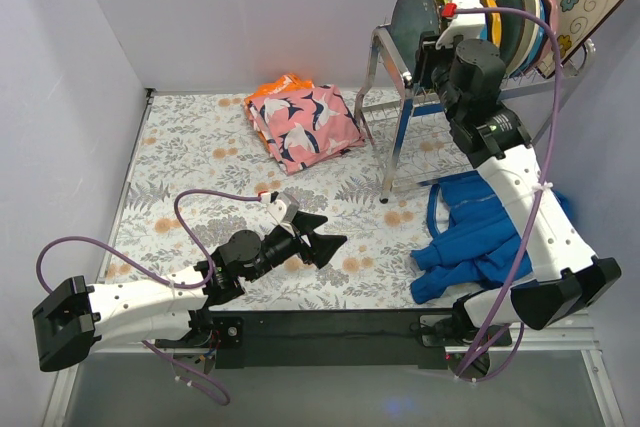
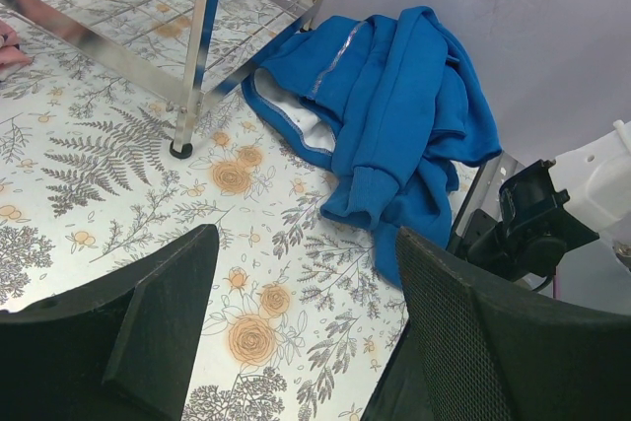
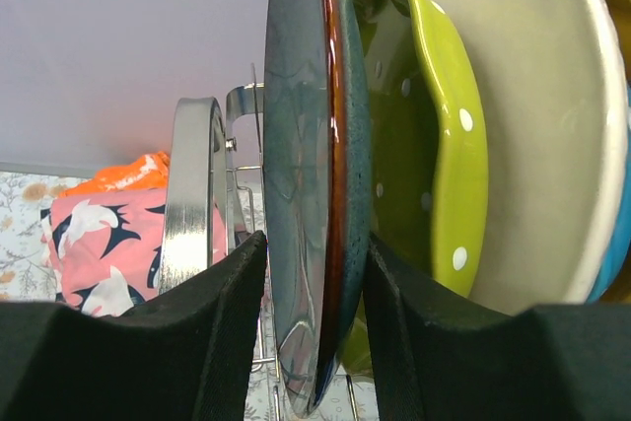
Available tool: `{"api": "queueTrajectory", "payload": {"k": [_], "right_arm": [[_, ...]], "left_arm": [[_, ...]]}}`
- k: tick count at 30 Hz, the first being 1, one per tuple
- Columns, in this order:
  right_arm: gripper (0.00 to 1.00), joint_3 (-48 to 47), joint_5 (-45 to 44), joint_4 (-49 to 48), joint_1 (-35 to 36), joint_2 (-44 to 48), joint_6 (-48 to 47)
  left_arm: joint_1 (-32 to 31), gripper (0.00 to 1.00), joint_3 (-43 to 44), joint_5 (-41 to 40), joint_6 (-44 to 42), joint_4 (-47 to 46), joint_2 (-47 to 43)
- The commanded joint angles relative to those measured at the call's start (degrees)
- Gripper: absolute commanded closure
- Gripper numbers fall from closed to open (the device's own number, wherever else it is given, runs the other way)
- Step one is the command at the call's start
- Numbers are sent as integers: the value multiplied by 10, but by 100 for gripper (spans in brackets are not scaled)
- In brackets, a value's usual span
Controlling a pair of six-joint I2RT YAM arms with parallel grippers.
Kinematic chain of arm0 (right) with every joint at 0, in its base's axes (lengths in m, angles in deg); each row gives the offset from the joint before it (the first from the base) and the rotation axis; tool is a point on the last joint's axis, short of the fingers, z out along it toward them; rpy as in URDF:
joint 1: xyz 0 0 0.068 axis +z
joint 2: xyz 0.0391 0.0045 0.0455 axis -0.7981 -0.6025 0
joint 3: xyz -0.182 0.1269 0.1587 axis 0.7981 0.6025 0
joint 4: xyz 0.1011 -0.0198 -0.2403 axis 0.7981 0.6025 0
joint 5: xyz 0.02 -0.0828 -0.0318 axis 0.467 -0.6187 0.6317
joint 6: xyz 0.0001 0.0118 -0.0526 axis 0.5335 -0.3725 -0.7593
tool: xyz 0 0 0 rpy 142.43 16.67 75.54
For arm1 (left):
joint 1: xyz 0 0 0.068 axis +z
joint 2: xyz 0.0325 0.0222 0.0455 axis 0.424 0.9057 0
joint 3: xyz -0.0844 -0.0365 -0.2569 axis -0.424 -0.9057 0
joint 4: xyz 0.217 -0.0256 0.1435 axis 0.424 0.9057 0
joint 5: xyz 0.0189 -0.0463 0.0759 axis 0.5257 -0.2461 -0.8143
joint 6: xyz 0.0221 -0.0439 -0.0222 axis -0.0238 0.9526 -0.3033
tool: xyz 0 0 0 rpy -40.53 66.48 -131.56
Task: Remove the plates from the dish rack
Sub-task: Unload the plate from the dish rack.
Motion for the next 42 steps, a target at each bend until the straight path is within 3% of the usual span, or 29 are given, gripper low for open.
{"api": "queueTrajectory", "payload": {"k": [1, 23, 26, 31, 32, 33, 42], "right_arm": [[51, 8, -63, -36, 3, -4, -2], [54, 12, -126, -70, 14, -35, -30], [60, 11, -129, -70, 13, -36, -33], [84, 9, -128, -72, 14, -33, -38], [95, 9, -129, -71, 14, -32, -38], [99, 9, -130, -73, 14, -29, -39], [99, 32, -110, -124, 14, 5, -37]], "left_arm": [[-3, 30, 17, 0, -9, -6, -7], [-3, 30, 17, 3, -10, -6, -7], [-3, 30, 18, 6, -9, -5, -5], [-3, 30, 18, 5, -10, -4, -7], [-3, 30, 18, 6, -10, -5, -7], [-3, 30, 18, 6, -11, -5, -6], [-3, 30, 18, 3, -14, -5, -2]]}}
